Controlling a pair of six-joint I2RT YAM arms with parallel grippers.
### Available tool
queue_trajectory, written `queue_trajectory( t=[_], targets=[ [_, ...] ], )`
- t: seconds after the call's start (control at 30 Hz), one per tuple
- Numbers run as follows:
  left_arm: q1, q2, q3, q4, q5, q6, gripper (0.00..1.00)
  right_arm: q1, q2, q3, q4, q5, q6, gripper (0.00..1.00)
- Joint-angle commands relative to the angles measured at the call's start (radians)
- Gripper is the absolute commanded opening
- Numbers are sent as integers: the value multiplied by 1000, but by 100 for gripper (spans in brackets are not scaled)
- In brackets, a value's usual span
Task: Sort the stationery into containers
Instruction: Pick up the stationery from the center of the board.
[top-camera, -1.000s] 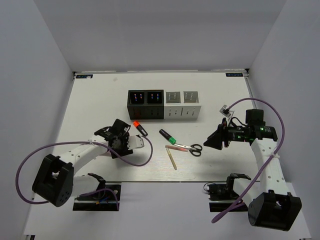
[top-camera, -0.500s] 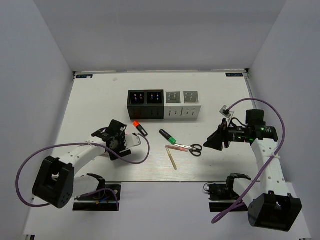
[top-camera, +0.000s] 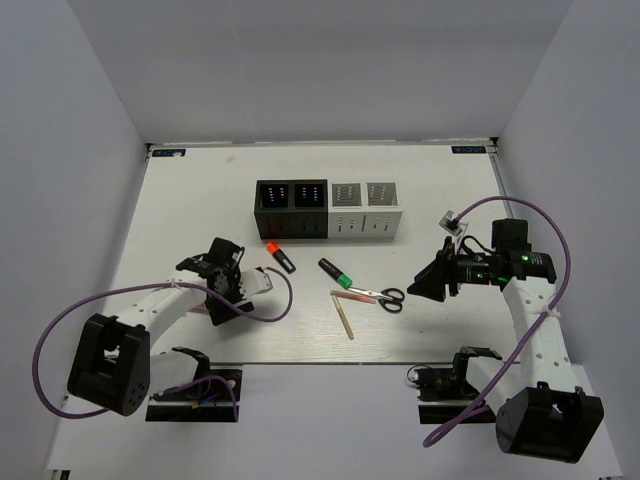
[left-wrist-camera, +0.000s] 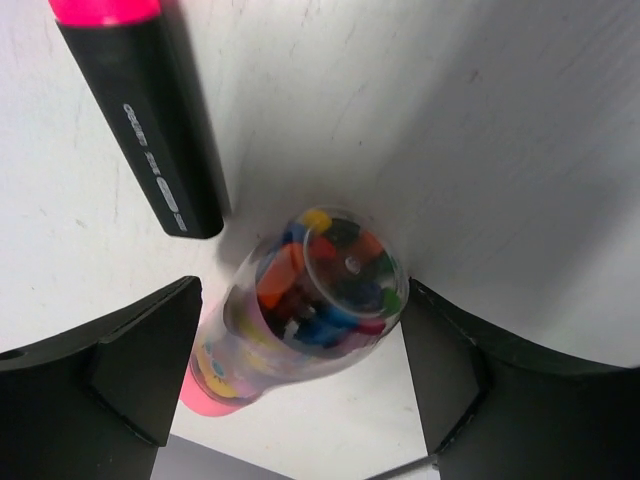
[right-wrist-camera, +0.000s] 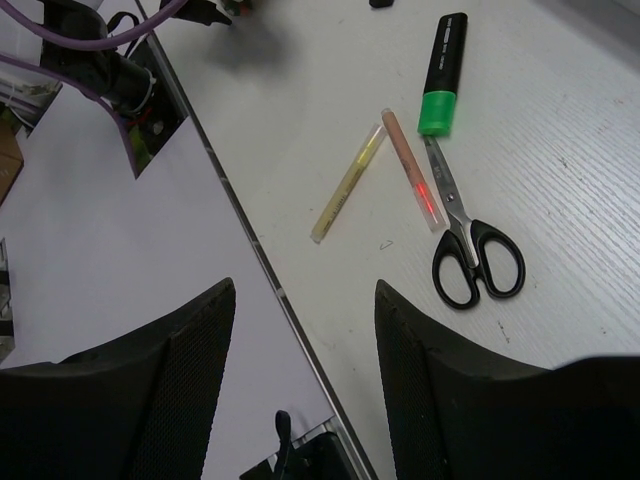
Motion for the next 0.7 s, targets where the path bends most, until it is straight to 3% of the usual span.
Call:
queue_trajectory(
  t=[0.0, 0.1, 0.27, 0.63, 0.67],
  targets=[
    [17, -8, 45, -55, 29, 17, 90, 2, -19, 48, -29, -41, -18, 61],
    [17, 1, 40, -36, 29, 16, 90, 2, -19, 48, -40, -45, -23, 61],
    [17, 35, 6, 7, 46, -13, 81, 0, -20, 48, -41, -44, -28, 61],
    [15, 67, -47, 116, 57, -67, 37, -3, -25, 52, -40, -41, -29, 62],
    [17, 64, -40, 113, 57, -73, 29, -3, -27, 48, -40, -41, -29, 62]
  ],
)
